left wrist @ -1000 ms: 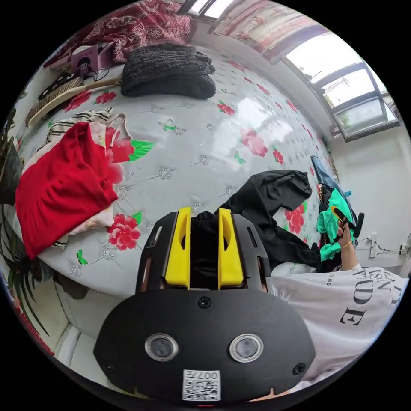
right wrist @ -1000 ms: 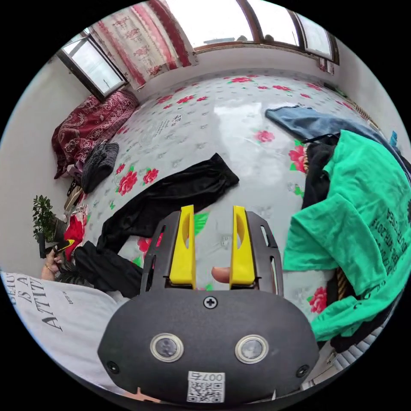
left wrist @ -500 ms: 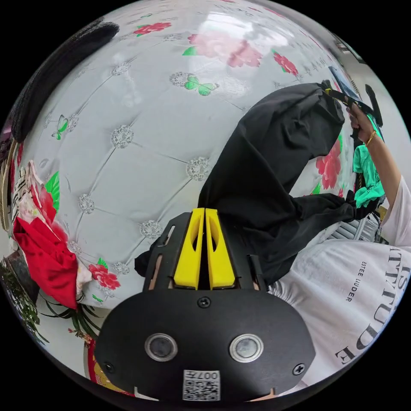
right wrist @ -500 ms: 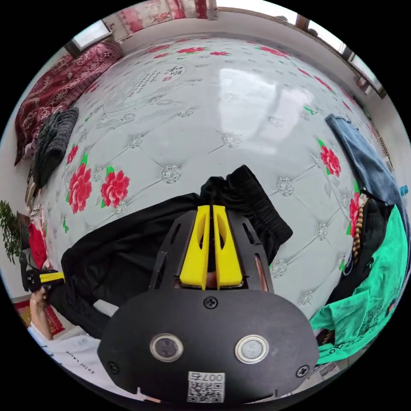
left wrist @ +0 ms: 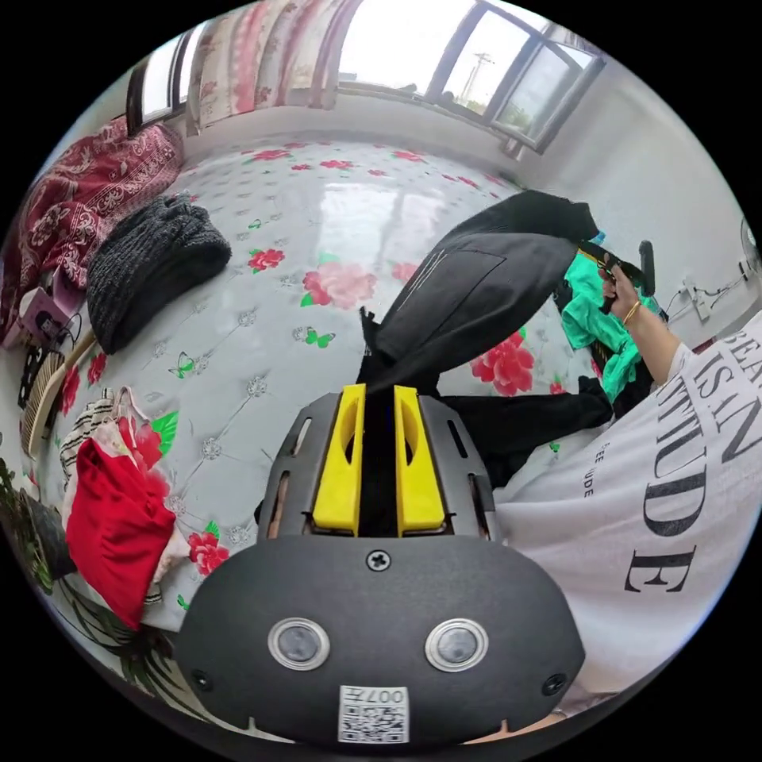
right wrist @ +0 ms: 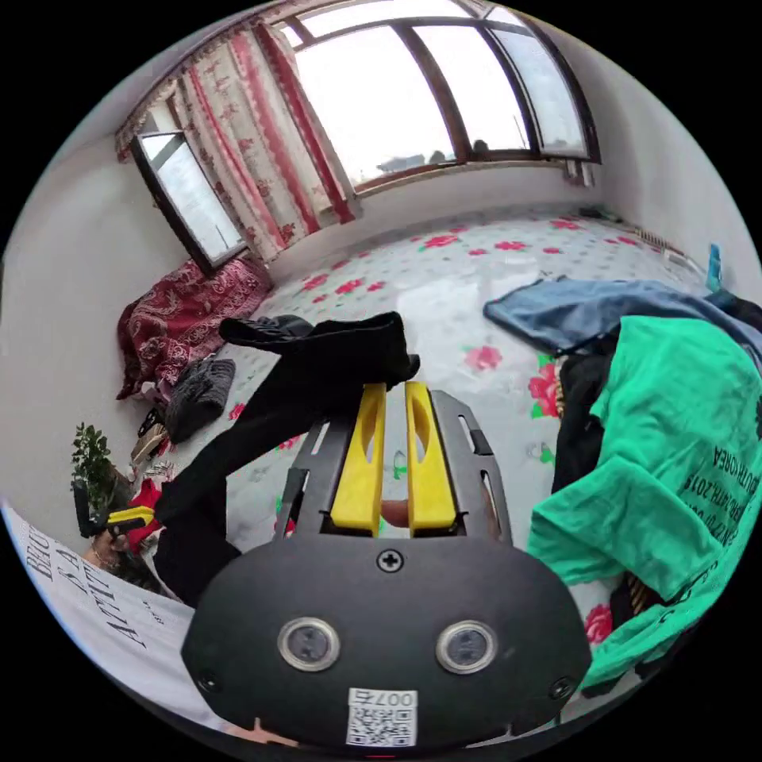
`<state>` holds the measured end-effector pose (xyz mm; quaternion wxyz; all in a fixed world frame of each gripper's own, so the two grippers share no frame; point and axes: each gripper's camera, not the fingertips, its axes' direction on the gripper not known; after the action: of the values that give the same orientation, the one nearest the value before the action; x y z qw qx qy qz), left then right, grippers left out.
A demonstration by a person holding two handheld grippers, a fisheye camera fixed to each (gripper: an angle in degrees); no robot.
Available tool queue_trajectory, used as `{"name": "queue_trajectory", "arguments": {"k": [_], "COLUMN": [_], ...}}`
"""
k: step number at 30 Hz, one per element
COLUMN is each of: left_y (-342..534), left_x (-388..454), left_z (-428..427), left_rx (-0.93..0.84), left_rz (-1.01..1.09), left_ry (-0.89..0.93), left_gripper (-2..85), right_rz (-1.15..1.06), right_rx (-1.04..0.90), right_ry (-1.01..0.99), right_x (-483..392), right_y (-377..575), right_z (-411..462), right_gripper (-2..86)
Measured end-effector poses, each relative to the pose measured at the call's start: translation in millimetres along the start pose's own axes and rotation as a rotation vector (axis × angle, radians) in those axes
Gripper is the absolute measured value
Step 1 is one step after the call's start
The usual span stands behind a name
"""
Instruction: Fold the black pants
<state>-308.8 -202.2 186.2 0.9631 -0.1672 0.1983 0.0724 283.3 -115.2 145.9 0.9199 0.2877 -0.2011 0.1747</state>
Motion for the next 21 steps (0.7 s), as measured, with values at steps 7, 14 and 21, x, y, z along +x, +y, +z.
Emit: {"name": "queue_trajectory", "arguments": {"k": [7,14,21], "left_y": [21,36,35], "left_x": [-65,-117,-49], "left_z": [2,73,62], "left_rx": [-0.026,-0.349,-0.342], "left_rz": [-0.238,-0.35,-0.172], "left_ry": [0.017,0.203,0.299], "left_gripper": [8.1,10.3,1.6], "right_rz": [0.223,-0.183,-0.448], "right_rx": [-0.144,-0.266,-0.466], "right_ry": [0.087,0.134,0.297], "right_x": [72,-8,-52], "right_y": [90,25,17], "right_z": [19,116,197], "right_gripper": [4.3,7.2,3.3]}}
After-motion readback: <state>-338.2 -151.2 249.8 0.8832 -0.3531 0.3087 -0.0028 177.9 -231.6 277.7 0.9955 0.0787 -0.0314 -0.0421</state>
